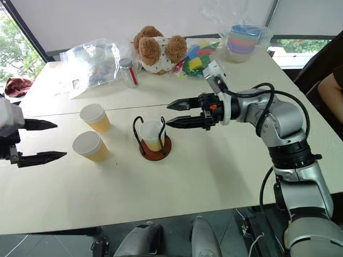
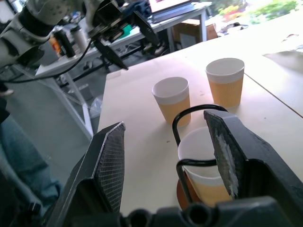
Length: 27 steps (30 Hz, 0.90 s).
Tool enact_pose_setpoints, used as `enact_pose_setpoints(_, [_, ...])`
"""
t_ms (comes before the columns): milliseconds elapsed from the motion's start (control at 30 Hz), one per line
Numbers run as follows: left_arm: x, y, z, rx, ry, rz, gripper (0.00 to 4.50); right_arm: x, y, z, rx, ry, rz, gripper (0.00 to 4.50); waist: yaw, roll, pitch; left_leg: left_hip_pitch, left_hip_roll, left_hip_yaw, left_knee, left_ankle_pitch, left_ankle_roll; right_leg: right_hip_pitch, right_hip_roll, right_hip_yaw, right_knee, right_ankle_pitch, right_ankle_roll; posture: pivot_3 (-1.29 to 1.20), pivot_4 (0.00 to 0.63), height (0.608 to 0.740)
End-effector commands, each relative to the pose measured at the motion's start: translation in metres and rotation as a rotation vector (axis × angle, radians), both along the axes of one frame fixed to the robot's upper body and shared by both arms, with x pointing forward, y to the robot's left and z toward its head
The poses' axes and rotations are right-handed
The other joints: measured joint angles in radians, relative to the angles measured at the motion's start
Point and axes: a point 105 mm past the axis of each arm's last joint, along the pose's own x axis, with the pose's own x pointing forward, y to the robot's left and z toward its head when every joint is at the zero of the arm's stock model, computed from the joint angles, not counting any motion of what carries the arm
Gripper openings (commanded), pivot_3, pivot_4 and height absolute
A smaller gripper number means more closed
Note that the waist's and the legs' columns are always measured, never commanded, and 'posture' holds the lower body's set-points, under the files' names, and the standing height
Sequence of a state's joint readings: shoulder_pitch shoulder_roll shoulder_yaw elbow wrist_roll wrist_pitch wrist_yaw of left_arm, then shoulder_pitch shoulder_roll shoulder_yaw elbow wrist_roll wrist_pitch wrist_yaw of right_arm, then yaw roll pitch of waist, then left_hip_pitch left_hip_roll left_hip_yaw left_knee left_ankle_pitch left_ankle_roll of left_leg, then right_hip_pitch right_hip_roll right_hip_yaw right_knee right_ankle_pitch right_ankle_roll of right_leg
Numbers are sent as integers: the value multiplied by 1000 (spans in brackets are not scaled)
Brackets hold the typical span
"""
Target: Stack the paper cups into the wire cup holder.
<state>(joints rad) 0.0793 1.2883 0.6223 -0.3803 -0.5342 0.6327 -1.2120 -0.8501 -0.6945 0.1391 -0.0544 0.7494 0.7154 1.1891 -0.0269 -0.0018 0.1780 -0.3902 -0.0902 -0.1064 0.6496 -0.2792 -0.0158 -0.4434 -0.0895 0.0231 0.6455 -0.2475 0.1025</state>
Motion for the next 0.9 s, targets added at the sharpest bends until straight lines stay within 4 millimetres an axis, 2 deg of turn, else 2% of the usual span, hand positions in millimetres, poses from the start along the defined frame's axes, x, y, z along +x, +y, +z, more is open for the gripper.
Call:
enact_pose_setpoints(33, [3,-1,-3,75,2,-68,4500,-7,4,8,21,-34,-8,2863,8,0,0,0,0,0,0,0,0,0,0,0,0,0,0,0,150,740])
enact_pose_setpoints(300, [11,-6,-27,132,101,-216,4500,-16,0,-1,-28,-23,-8,2863,15,-1,0,-1,0,-1,1,0,0,0,0,-2,0,0,0,0,150,740])
enact_pose_setpoints(433, [28,-9,-40,152,97,-266,4500,-33,-6,-15,-143,-50,17,2863,17,-1,0,-1,0,-1,1,0,0,0,0,-3,0,0,0,0,150,740])
enact_pose_setpoints(633, [40,-9,-48,195,113,-323,4500,-45,-17,-22,-263,-93,18,2863,11,-1,0,-1,1,0,2,0,1,0,1,-3,0,0,0,0,150,740])
enact_pose_setpoints(733, [44,-19,-52,178,123,-374,4500,-51,-16,-25,-297,-112,24,2863,13,-2,0,-1,1,0,3,0,1,0,2,-4,1,0,0,0,150,740])
enact_pose_setpoints(833, [43,-18,-61,225,162,-414,3617,-50,-16,-27,-306,-122,7,2919,11,-2,0,-1,1,0,4,0,1,1,2,-4,1,0,0,0,150,740])
enact_pose_setpoints(900, [45,-18,-65,237,166,-426,2641,-50,-16,-28,-311,-126,0,2919,10,-2,0,-1,1,0,4,0,1,1,2,-3,1,0,0,0,150,740])
